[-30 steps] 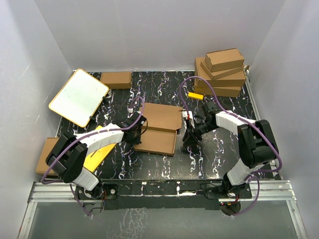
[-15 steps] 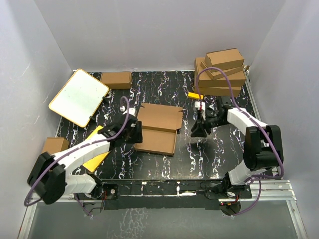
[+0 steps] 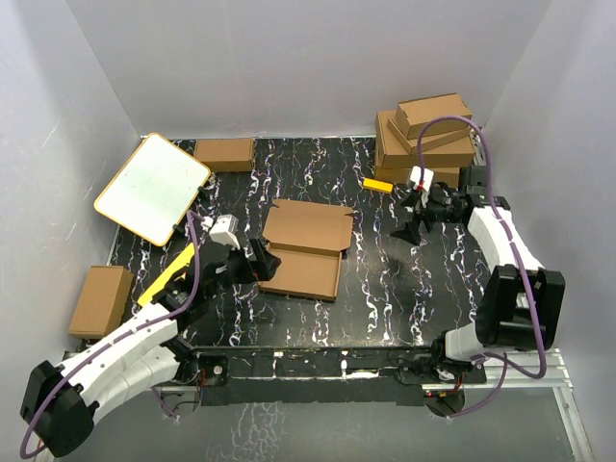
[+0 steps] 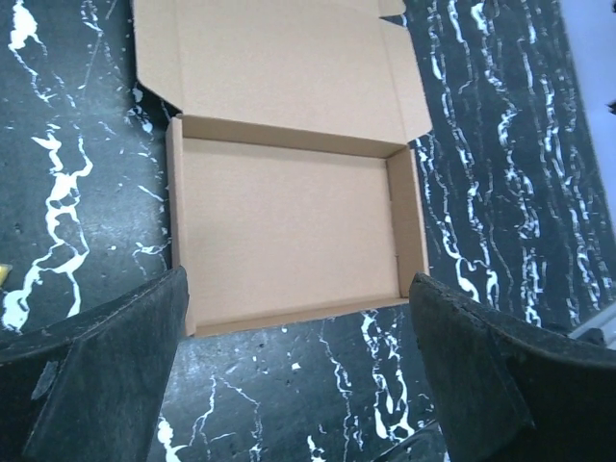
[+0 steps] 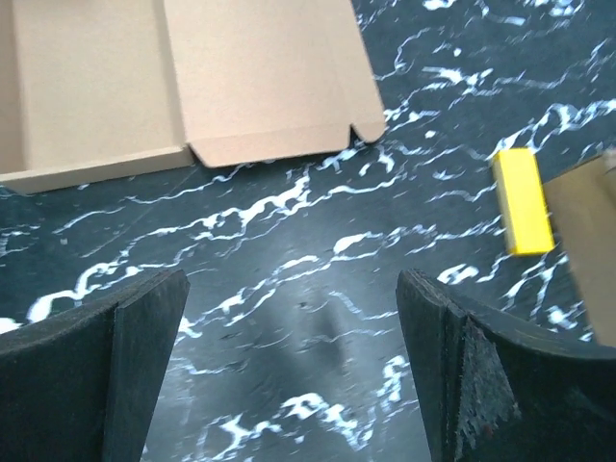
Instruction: Fold the paper box
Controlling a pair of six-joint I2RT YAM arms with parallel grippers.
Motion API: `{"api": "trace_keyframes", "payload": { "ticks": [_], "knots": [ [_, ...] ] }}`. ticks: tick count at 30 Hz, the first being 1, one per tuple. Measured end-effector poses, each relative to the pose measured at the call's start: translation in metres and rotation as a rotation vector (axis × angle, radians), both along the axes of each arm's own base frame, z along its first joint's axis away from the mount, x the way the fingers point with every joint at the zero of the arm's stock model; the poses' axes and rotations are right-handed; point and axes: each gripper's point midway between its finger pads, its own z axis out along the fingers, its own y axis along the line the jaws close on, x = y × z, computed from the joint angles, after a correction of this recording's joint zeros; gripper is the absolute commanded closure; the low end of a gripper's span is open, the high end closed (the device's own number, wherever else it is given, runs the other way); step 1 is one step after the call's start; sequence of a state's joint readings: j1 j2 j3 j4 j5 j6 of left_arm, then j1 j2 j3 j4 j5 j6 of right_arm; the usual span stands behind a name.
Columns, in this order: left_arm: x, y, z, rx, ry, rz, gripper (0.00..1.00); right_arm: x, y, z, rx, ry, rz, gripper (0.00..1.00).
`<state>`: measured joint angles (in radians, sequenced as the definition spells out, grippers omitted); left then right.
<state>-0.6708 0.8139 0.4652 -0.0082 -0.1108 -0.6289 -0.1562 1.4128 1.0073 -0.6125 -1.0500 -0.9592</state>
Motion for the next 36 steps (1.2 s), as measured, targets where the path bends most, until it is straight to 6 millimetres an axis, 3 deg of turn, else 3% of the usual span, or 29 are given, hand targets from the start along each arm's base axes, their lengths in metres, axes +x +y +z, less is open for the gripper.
{"api": "trace_keyframes", "payload": {
  "ticks": [3,5,9,13,17,22,30,36],
  "knots": [
    [-0.001,-0.004,0.002,-0.044,-0.007,-0.008,0.05,0.015,0.003,0.000,-0.048,-0.075,0.093,0.00],
    [-0.004,-0.007,-0.002,-0.062,0.003,-0.015,0.04,0.033,0.005,-0.005,-0.088,-0.106,0.172,0.05],
    [-0.010,-0.007,-0.013,-0.076,0.037,-0.024,0.05,0.073,0.010,-0.029,-0.166,-0.118,0.297,0.18],
    [-0.012,-0.007,-0.008,-0.091,0.024,-0.028,0.05,0.098,0.013,-0.059,-0.221,-0.076,0.342,0.22],
    [-0.012,-0.006,-0.004,-0.098,0.010,-0.027,0.05,0.110,0.011,-0.079,-0.268,-0.040,0.331,0.25],
    [-0.012,-0.004,-0.007,-0.082,0.015,-0.022,0.05,0.126,0.004,-0.090,-0.321,-0.039,0.280,0.25],
    [-0.011,-0.003,-0.021,-0.041,0.045,-0.016,0.05,0.153,-0.004,-0.116,-0.374,-0.032,0.202,0.27],
    [-0.010,-0.002,-0.023,-0.031,0.050,-0.014,0.05,0.169,-0.008,-0.123,-0.384,-0.035,0.140,0.27]
  ]
}}
